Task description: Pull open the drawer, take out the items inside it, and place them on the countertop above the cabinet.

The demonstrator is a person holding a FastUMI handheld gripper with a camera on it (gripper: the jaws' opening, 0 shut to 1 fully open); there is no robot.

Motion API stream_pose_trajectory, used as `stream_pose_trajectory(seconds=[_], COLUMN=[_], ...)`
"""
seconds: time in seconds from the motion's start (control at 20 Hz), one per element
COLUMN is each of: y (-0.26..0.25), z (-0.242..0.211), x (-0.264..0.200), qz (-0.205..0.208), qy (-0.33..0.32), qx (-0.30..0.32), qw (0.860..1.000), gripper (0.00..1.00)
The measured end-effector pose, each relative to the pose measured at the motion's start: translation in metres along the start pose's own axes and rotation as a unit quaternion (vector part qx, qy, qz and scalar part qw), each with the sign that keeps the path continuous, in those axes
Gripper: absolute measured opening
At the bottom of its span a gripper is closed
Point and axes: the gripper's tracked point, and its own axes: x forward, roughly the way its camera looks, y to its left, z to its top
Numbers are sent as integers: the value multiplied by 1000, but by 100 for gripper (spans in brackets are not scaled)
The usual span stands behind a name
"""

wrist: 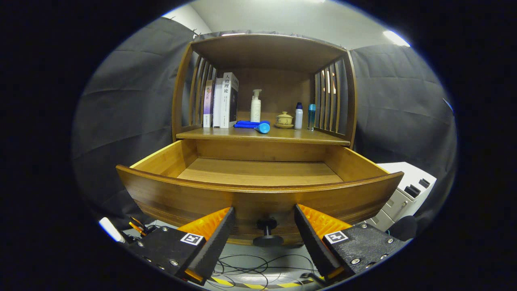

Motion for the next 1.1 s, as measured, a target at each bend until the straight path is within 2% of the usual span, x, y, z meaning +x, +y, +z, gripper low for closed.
stream_pose_trajectory(seconds=[0.3,0.55,0.8,1.1], y=[-1,0,0,-1], z=[11,34,42,52], x=[25,63,110,162], qz=[9,8,7,8], qy=[-6,-37,-39,-48], qx=[8,4,5,-26], qw=[1000,999,999,998], gripper=[93,93,93,93])
